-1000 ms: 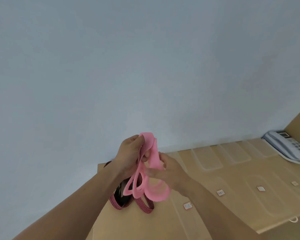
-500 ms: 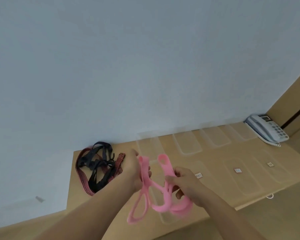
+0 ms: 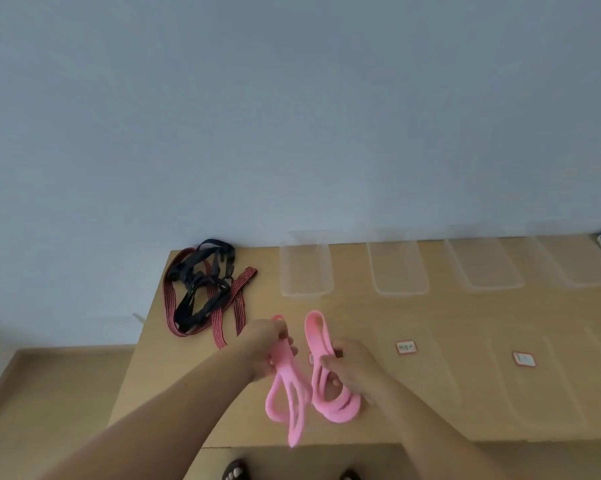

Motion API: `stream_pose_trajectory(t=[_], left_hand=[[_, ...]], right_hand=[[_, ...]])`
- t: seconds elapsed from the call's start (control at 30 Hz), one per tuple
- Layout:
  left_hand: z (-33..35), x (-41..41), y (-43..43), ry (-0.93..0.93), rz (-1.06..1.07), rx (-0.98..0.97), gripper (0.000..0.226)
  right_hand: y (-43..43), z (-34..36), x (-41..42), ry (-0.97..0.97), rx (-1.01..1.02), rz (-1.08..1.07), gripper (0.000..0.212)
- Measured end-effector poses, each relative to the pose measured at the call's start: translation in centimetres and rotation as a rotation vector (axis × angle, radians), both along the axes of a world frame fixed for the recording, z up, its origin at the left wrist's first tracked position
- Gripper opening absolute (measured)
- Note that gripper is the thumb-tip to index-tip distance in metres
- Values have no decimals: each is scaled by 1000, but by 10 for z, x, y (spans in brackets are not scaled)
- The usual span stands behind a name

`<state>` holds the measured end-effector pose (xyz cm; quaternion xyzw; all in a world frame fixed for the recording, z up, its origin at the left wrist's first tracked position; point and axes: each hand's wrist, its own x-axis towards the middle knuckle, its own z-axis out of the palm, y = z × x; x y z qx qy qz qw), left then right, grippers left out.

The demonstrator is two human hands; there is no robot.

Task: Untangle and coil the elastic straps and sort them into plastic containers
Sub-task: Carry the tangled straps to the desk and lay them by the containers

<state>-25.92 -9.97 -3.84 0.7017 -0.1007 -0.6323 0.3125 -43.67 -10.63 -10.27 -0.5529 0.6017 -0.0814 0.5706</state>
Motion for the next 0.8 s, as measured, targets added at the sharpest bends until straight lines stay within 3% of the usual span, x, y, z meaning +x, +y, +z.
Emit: stream_pose_trajectory(t=[0.17,0.3,0.37,0.43,0.5,0.67,0.8], left_hand=[[-5,-6,2,19,16,-50,9],[-12,-9,-4,22,16,-98,11],[-15,-10,-9,72,20,-112,13],[-17,-11,-12,115,-3,-132,17],[-21,-11,-15,120,8,-139,19],[-37,-15,-16,47,-8,-161,17],[-52,-14,-9,-264,-280,-231,32]], right_hand=[[3,-5,2,163,-223,77,15],[13,11,-5,104,-412,29,22],[16,24,-5,-94,-305,23,25],[18,33,-3,-379,-30,-9,22],[15,34,0,-496,87,-48,21],[11,13,9,-226,-76,-154,10],[11,-6,16,24,-224,-89,12]])
